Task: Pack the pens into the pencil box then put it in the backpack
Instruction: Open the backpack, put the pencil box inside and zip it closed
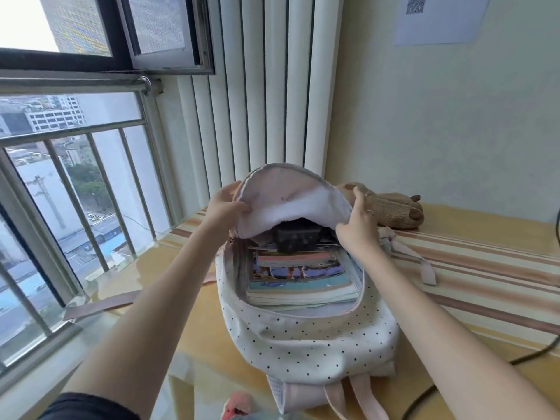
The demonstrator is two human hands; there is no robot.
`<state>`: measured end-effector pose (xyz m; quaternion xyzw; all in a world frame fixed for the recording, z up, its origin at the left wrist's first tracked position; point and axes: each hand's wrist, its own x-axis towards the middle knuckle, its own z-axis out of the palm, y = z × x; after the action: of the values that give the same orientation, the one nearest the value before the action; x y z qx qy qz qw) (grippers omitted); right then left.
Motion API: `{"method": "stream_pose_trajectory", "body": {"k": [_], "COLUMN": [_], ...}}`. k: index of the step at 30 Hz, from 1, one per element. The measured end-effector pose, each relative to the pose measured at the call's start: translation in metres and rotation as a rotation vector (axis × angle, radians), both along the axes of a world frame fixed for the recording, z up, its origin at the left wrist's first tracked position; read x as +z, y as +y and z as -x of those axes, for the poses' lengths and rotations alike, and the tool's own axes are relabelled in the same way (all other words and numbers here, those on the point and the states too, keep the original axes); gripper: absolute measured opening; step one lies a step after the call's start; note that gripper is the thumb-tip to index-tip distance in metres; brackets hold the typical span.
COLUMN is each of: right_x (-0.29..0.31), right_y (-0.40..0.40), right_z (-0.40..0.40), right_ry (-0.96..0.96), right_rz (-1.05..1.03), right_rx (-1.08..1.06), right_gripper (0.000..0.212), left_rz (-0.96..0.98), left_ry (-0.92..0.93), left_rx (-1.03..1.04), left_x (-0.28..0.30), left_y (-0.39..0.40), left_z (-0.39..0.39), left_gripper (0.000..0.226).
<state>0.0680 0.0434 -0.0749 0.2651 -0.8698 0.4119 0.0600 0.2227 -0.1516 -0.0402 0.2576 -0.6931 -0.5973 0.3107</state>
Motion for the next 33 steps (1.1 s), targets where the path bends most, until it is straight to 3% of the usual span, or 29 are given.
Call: {"method": "stream_pose_trajectory", "body": {"k": [2, 4, 7, 9, 14, 15, 17, 19, 23, 25, 27, 29, 31, 33], "right_x": [0.001, 0.011, 0.02, 0.017, 0.013, 0.016, 0.023, 0.026, 0.01, 0.004, 0.006, 0.013, 0.018, 0.021], "right_y": [-0.002, 0.0, 0.012, 0.022, 0.034, 0.035, 0.038, 0.041, 0.047, 0.042, 0.035, 0.025, 0.009, -0.014], "right_z": [-0.004, -0.01, -0.024, -0.032, -0.052, -0.058, -0.07, -0.083, -0.104, -0.105, -0.101, -0.101, -0.108, -0.12], "right_ry": [0.176, 0.348, 0.564, 0.657, 0.775, 0.775, 0.735, 0.654, 0.266, 0.101, -0.14, -0.235, -0.123, 0.06], "right_rz": [0.099, 0.157, 0.132, 0.149, 0.154, 0.158, 0.065, -0.276, -0.708, -0.819, -0.828, -0.721, -0.519, -0.344], "right_rx": [0.029, 0.038, 0.107, 0.156, 0.222, 0.224, 0.267, 0.323, 0.513, 0.586, 0.598, 0.605, 0.636, 0.639], "right_gripper": [0.087, 0.087, 0.045, 0.028, 0.064, 0.062, 0.039, 0.022, 0.018, 0.027, 0.031, 0.039, 0.04, 0.024], "left_rz": [0.019, 0.069, 0.198, 0.25, 0.289, 0.327, 0.392, 0.368, 0.36, 0.464, 0.548, 0.574, 0.568, 0.537], "left_ry": [0.109, 0.052, -0.236, -0.389, -0.576, -0.617, -0.657, -0.6, -0.282, -0.302, -0.429, -0.514, -0.588, -0.628], "left_rx": [-0.188, -0.401, -0.645, -0.658, -0.662, -0.659, -0.662, -0.592, -0.098, 0.024, 0.009, -0.035, -0.083, -0.11], "left_x": [0.003, 0.008, 0.005, -0.002, -0.009, -0.01, -0.011, -0.015, -0.027, -0.033, -0.038, -0.039, -0.039, -0.041], "left_y": [0.0, 0.0, -0.004, -0.008, 0.009, 0.014, 0.021, 0.023, 0.015, 0.006, 0.001, -0.001, 0.001, 0.001], "left_z": [-0.01, -0.021, -0.038, -0.047, -0.056, -0.056, -0.058, -0.064, -0.071, -0.069, -0.07, -0.072, -0.075, -0.08], "left_gripper": [0.048, 0.042, 0.033, 0.031, 0.061, 0.064, 0.061, 0.062, 0.054, 0.035, 0.02, 0.01, 0.012, 0.028]}}
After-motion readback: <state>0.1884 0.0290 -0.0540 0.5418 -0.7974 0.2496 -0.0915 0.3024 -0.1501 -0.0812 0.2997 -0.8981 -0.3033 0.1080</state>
